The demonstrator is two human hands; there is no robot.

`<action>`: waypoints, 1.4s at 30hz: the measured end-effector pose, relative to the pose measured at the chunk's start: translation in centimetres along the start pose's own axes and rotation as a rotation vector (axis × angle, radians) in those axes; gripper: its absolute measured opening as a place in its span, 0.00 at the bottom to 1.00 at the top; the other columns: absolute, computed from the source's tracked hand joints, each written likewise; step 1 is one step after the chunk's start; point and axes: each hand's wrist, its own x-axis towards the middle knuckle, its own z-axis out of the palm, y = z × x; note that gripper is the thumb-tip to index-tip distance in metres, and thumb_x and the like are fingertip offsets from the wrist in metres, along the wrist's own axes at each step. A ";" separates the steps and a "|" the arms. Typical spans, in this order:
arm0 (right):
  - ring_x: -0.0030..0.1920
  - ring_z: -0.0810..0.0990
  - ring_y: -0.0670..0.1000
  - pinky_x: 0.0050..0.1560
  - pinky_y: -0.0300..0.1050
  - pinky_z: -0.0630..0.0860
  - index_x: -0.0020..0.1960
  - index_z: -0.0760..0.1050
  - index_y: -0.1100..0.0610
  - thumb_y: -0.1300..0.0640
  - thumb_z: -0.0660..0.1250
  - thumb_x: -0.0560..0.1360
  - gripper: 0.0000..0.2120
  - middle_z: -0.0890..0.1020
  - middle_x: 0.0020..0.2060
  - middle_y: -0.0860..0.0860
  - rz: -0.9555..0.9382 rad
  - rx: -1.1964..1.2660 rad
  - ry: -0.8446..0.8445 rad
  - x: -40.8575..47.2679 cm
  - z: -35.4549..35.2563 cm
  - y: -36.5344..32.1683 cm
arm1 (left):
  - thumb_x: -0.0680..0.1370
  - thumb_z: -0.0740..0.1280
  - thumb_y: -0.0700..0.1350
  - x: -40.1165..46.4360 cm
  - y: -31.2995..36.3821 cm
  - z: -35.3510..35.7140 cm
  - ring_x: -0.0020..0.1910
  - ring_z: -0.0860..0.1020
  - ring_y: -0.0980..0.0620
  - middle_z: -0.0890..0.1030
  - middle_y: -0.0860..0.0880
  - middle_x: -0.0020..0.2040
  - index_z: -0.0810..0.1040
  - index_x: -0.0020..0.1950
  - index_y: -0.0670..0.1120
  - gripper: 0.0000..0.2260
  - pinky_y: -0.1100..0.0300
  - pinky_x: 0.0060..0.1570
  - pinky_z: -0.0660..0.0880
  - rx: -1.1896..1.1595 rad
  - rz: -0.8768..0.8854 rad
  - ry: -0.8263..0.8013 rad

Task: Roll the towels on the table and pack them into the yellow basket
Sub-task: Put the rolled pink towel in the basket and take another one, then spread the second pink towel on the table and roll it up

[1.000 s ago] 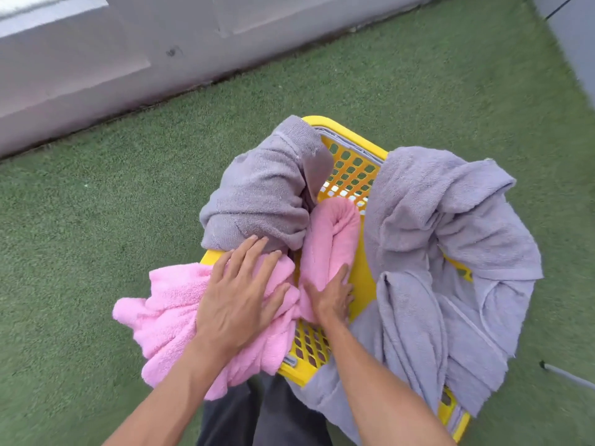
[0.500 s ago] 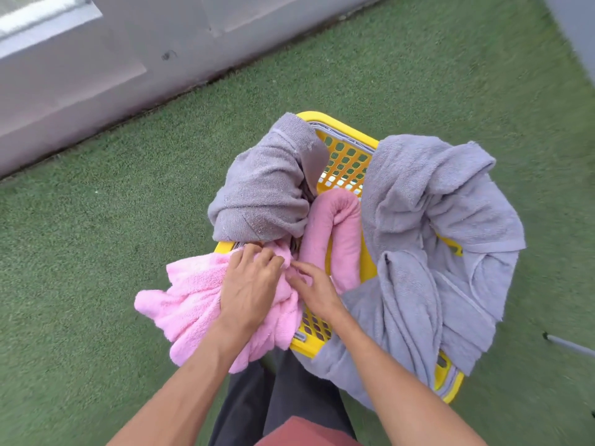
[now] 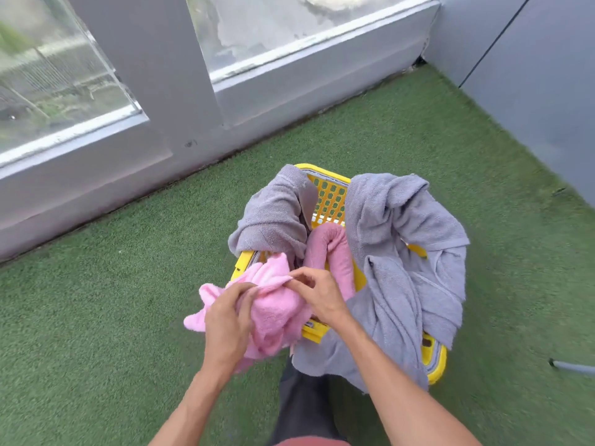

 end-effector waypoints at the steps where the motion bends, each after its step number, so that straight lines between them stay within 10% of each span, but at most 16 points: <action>1: 0.41 0.79 0.42 0.46 0.45 0.75 0.48 0.83 0.52 0.48 0.71 0.72 0.09 0.85 0.40 0.49 -0.021 -0.027 -0.013 -1.1 0.1 -1.0 | 0.77 0.69 0.40 -1.3 0.1 -1.1 0.47 0.79 0.62 0.83 0.56 0.45 0.82 0.49 0.45 0.04 0.64 0.51 0.74 -0.032 -0.003 0.020; 18: 0.43 0.81 0.44 0.47 0.42 0.75 0.49 0.84 0.54 0.54 0.73 0.73 0.07 0.86 0.41 0.50 -0.171 -0.034 0.357 -37.1 2.0 -11.1 | 0.74 0.72 0.41 -23.1 7.1 -11.8 0.39 0.78 0.64 0.82 0.65 0.39 0.82 0.41 0.57 0.09 0.71 0.39 0.71 -0.231 0.399 -0.332; 36: 0.41 0.80 0.46 0.44 0.41 0.75 0.45 0.82 0.54 0.53 0.67 0.77 0.07 0.84 0.38 0.47 -0.092 -0.142 1.201 -62.0 -18.5 -9.0 | 0.76 0.70 0.43 -37.7 34.7 8.3 0.35 0.76 0.69 0.80 0.58 0.36 0.83 0.44 0.46 0.03 0.77 0.37 0.66 -0.242 0.970 -0.733; 42: 0.37 0.80 0.45 0.42 0.48 0.78 0.43 0.81 0.51 0.47 0.66 0.77 0.10 0.83 0.36 0.46 -0.059 -0.150 1.224 -63.1 -28.6 -5.0 | 0.77 0.70 0.44 -40.4 41.8 18.2 0.38 0.78 0.67 0.82 0.59 0.37 0.83 0.43 0.49 0.04 0.75 0.39 0.67 -0.248 1.050 -0.739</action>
